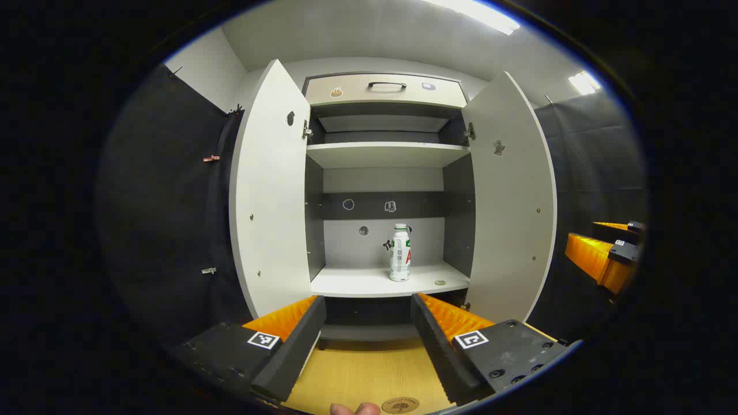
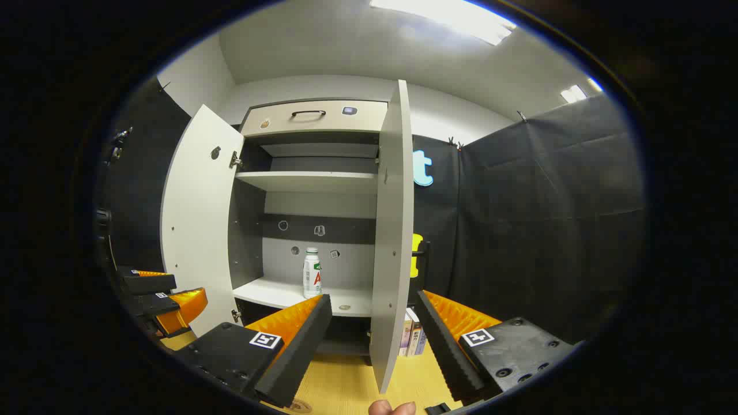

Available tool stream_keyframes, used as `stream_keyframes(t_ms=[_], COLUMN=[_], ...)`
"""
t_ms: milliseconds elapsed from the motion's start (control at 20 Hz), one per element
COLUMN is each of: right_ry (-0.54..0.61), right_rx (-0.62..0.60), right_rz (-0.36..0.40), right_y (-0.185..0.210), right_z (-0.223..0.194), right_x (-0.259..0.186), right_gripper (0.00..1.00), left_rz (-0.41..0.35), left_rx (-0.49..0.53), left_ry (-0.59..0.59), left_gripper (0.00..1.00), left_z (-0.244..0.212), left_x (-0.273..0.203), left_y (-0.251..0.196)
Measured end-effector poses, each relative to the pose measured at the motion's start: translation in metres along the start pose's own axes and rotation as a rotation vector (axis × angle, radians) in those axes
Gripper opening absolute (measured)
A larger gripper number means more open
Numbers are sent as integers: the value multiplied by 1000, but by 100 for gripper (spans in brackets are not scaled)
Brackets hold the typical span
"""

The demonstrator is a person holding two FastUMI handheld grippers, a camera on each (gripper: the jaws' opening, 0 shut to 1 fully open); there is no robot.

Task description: Grasp the bottle in the cabinet with the left hand and place it on the coaster, then close the right door with the right hand and the left door with the left hand.

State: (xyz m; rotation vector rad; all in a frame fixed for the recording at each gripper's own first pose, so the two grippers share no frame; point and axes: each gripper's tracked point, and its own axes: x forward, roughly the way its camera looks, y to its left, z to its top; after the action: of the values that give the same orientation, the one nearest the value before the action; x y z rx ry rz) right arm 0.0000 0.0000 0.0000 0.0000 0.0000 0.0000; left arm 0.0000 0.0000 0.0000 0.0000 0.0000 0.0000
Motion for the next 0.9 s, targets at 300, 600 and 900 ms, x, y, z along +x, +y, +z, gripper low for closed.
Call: stream_keyframes(t_ms=[300,600,900], right_ry=[-5,14,17], right_rx=[5,33,19], right_rz=[32,14,3], right_y=[6,7,3], right_z=[0,-3,-8], right_x=[5,10,16], right_gripper=[97,97,97], left_rz=[6,10,-6], left_rx=[-5,-7,-24], left_ry=[-6,-20,-29], left_gripper=[95,95,95], left_z=[2,4,4], left_x=[3,9,22], left_y=[2,10,13])
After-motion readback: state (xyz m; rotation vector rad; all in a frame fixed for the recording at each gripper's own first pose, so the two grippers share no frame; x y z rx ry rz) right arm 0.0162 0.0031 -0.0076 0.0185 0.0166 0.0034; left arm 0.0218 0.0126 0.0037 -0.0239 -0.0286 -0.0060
